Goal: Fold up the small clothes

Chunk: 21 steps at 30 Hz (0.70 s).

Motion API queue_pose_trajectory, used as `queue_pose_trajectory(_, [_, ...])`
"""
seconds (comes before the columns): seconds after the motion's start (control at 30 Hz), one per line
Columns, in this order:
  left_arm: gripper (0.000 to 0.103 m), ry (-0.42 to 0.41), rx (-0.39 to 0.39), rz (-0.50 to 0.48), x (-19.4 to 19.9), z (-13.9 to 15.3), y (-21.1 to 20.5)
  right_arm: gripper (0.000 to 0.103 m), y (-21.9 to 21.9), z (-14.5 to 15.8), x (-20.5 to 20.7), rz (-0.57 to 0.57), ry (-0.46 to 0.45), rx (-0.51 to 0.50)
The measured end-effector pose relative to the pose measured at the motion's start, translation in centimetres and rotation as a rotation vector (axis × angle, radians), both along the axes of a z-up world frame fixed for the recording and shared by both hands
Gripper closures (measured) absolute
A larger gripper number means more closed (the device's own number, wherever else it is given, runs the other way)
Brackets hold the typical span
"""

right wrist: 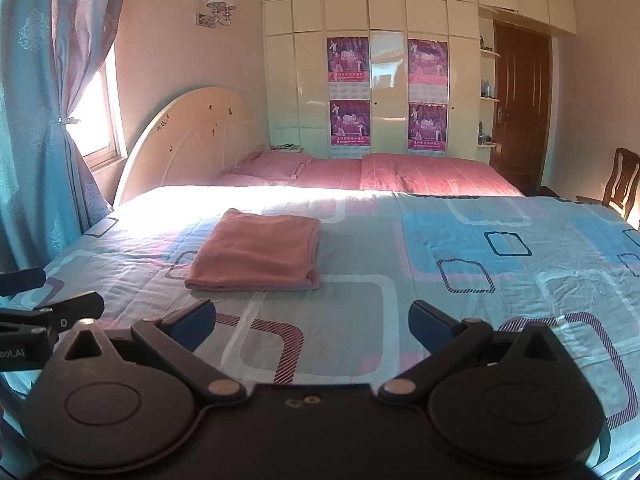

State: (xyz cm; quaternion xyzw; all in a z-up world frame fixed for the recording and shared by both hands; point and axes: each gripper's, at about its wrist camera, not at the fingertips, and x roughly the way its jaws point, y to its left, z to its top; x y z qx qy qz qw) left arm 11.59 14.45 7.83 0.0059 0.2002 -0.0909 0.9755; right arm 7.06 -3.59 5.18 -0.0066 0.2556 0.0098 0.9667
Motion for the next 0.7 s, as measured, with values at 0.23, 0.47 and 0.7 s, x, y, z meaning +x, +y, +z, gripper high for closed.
queue_pose_trajectory(0.23, [0.0,0.002,0.004,0.002,0.07,-0.09,0.06,0.001,-0.14,0.07,-0.09,0.001,0.004,0.003])
queue_pose_trajectory(0.47, [0.0,-0.001,0.005,0.001,0.08,-0.11,0.07,0.001,-0.21,0.11,-0.14,0.002,-0.002,0.0])
queue_pose_trajectory(0.7, [0.0,-0.001,0.005,0.007,0.12,-0.17,0.09,0.001,-0.13,0.11,-0.16,0.001,-0.002,-0.001])
